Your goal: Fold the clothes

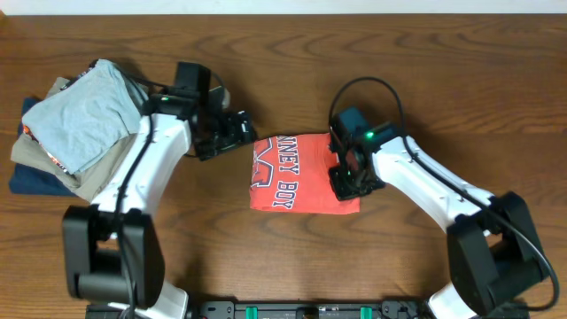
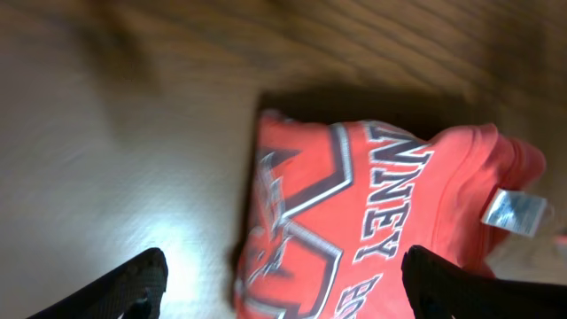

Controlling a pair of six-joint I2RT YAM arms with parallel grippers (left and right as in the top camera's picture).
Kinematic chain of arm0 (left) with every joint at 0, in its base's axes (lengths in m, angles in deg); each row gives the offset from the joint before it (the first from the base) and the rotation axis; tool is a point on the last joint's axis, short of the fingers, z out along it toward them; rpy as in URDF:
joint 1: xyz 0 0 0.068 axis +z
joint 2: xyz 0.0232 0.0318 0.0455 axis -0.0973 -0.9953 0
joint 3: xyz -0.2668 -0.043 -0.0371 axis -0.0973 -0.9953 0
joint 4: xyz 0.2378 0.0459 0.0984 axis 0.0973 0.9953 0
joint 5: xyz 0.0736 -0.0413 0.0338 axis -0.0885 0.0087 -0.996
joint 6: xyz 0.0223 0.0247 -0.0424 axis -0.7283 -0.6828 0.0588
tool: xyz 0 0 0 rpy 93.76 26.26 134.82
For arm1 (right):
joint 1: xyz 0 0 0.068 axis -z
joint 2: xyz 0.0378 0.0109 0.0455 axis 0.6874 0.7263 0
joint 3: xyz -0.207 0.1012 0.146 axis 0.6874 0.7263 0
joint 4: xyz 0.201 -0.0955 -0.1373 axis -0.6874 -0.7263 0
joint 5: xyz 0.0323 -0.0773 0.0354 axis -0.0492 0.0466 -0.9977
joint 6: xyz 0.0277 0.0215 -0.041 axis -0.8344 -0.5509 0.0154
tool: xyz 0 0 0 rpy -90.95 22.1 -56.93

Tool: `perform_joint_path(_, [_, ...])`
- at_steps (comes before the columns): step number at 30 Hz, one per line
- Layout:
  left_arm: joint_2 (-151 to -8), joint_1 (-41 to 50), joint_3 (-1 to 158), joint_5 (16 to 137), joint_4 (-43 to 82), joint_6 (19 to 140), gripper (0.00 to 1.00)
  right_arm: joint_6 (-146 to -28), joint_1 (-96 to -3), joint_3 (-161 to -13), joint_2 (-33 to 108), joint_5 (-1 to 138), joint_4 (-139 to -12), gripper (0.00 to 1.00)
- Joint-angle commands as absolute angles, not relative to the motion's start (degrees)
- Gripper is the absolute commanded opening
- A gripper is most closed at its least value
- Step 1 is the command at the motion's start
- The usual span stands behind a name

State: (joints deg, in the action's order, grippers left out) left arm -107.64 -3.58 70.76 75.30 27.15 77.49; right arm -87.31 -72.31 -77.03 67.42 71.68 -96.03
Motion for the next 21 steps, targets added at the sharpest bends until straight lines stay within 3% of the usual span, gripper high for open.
perform_joint_path(1, [-111.0, -5.1, 70.3, 79.1, 25.6, 74.9, 0.86, -91.2, -71.8, -75.1, 68.4, 79.1, -95.4, 0.07])
perform_joint_path(18, [-123.7, -8.8, 70.3, 82.0, 20.4, 75.1, 0.87, -91.4, -71.3, -73.1, 68.4, 80.1, -94.0, 0.09])
perform_joint_path(21, [-124.9, -10.9, 70.3, 82.1, 19.4, 75.1, 0.77, -91.4, -71.3, -73.1, 68.4, 80.1, -94.3, 0.08])
